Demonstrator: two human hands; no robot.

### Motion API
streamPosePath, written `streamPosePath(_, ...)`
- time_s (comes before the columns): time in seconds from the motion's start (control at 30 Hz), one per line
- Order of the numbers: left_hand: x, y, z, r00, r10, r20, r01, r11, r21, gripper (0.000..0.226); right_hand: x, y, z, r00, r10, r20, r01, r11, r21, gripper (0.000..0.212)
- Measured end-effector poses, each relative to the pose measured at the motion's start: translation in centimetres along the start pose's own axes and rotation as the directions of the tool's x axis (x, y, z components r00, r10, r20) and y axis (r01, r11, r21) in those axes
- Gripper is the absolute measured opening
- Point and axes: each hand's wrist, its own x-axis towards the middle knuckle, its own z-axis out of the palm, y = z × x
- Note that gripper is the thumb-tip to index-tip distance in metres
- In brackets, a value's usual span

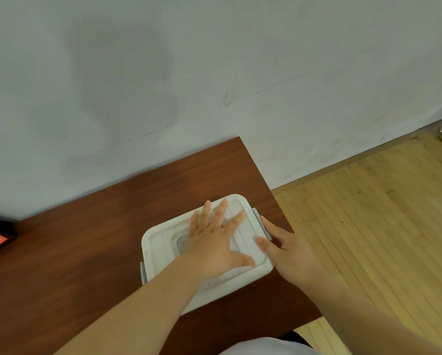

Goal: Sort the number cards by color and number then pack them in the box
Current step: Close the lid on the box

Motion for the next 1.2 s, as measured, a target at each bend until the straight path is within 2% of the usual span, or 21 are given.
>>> streamPosePath(0.27,0.1,-0.1,0.3,1.000,-0.001,0.015,0.001,1.000,-0.012,0.109,0.2,-0.6,-0.2,0.999,-0.049,0.004,0.048,0.952,-0.301,0.050)
streamPosePath(0.4,0.2,-0.2,0.3,0.999,0.016,0.030,-0.015,0.999,-0.030,0.107,0.3,-0.4,-0.1,0.998,-0.054,0.013,0.055,0.934,-0.354,0.050)
streamPosePath(0.5,-0.3,-0.7,0.0,0.999,0.038,-0.011,-0.039,0.996,-0.079,0.103,0.4,-1.1,-0.2,0.996,-0.087,-0.006,0.072,0.862,-0.502,0.055)
streamPosePath(0.6,-2.4,-2.6,0.4,0.983,-0.106,-0.149,0.072,0.973,-0.219,0.094,0.8,-3.2,0.6,0.991,-0.131,-0.019,0.086,0.748,-0.658,0.064)
streamPosePath(0.67,-4.7,-4.8,1.6,0.928,-0.298,-0.222,0.234,0.932,-0.276,0.091,1.4,-4.6,1.9,0.972,-0.225,0.072,0.211,0.684,-0.698,0.069)
streamPosePath(0.77,-8.3,-7.7,3.6,0.818,-0.550,-0.168,0.450,0.795,-0.406,0.090,2.8,-5.9,4.7,0.915,-0.280,0.291,0.402,0.575,-0.712,0.073)
streamPosePath(0.83,-10.0,-8.9,5.1,0.765,-0.640,-0.076,0.492,0.656,-0.572,0.095,3.8,-6.3,6.7,0.874,-0.281,0.396,0.485,0.504,-0.714,0.076)
streamPosePath(0.87,-10.7,-9.4,5.7,0.754,-0.657,-0.015,0.465,0.548,-0.696,0.099,4.4,-6.4,7.8,0.854,-0.281,0.439,0.521,0.466,-0.715,0.077)
streamPosePath(0.93,-11.6,-9.7,6.8,0.752,-0.646,0.130,0.337,0.206,-0.919,0.102,5.2,-6.4,9.8,0.825,-0.267,0.497,0.564,0.367,-0.740,0.079)
streamPosePath(0.97,-11.9,-9.5,7.1,0.752,-0.633,0.184,0.279,0.053,-0.959,0.100,5.4,-6.4,10.5,0.821,-0.262,0.508,0.570,0.312,-0.760,0.080)
streamPosePath(1.0,-12.0,-9.3,7.4,0.748,-0.633,0.201,0.233,-0.033,-0.972,0.097,5.6,-6.3,10.9,0.821,-0.260,0.508,0.567,0.266,-0.780,0.080)
streamPosePath(1.03,-11.9,-9.3,7.6,0.739,-0.648,0.188,0.199,-0.057,-0.978,0.094,5.7,-6.3,11.3,0.825,-0.258,0.503,0.558,0.232,-0.797,0.081)
streamPosePath(1.1,-11.5,-9.7,7.4,0.710,-0.689,0.146,0.162,-0.042,-0.986,0.089,5.9,-6.4,11.8,0.842,-0.250,0.477,0.528,0.205,-0.824,0.081)
streamPosePath(1.2,-10.5,-11.2,6.5,0.674,-0.734,0.086,0.169,0.039,-0.985,0.079,6.6,-6.9,13.1,0.888,-0.237,0.394,0.448,0.247,-0.859,0.080)
